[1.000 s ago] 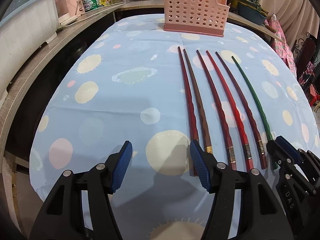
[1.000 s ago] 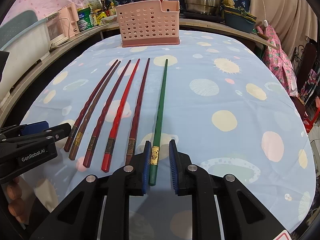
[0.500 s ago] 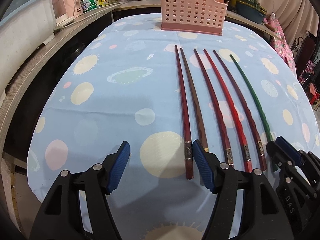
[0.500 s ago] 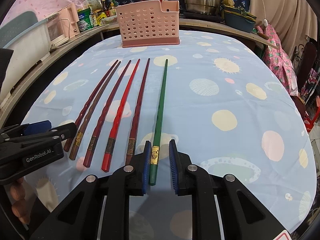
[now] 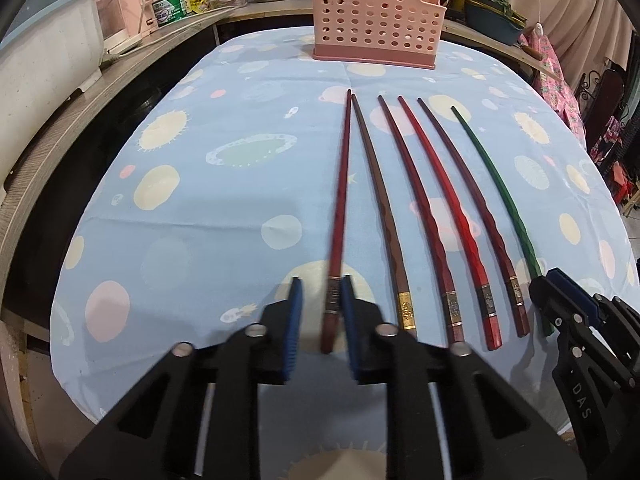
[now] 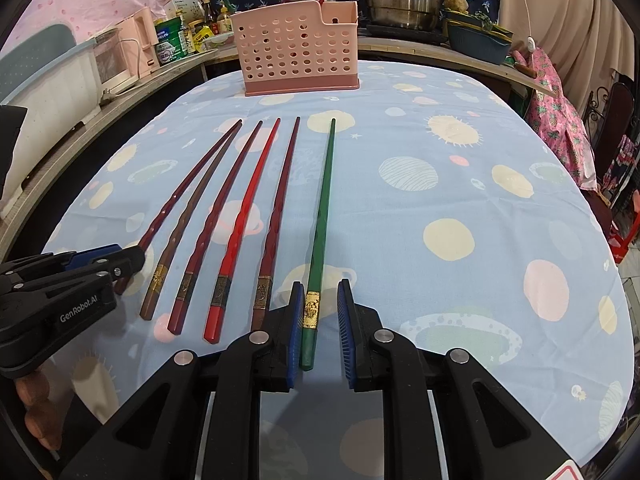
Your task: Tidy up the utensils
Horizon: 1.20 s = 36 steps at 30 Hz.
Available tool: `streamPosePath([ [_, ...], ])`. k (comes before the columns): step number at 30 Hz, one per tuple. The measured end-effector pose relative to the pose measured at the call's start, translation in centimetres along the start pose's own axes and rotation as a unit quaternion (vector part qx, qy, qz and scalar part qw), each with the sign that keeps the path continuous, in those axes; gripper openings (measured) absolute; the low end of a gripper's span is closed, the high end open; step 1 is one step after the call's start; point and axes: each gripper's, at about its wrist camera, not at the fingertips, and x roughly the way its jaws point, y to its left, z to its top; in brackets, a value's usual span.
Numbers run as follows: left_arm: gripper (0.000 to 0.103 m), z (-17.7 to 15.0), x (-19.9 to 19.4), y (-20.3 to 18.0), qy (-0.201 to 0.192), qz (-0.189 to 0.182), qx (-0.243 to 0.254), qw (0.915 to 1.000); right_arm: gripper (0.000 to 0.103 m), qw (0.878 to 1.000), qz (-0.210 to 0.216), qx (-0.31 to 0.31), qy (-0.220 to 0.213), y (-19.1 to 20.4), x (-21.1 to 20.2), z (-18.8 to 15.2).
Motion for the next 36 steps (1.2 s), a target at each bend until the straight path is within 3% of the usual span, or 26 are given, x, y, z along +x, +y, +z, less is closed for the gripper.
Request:
streamPosePath([
  [1, 0.009, 0.0, 0.0, 0.1, 0.002, -0.004, -0.002, 1.0, 0.008, 1.0, 0.002, 0.002, 0.001, -0.1, 0.0, 0.0],
  [14, 0.007, 1.3, -1.2, 0.8, 0.004, -0.014, -0.015, 0.9998, 0.007, 1.0, 0.01, 0.007, -0.028, -0.7, -1.9, 1.7],
  [36, 0.007, 6.8, -5.3, 1.9, -0.07, 0.003, -0.014, 0.9974, 0.007, 0.992, 0.029, 0.033, -0.119, -2.9, -6.3, 8.7],
])
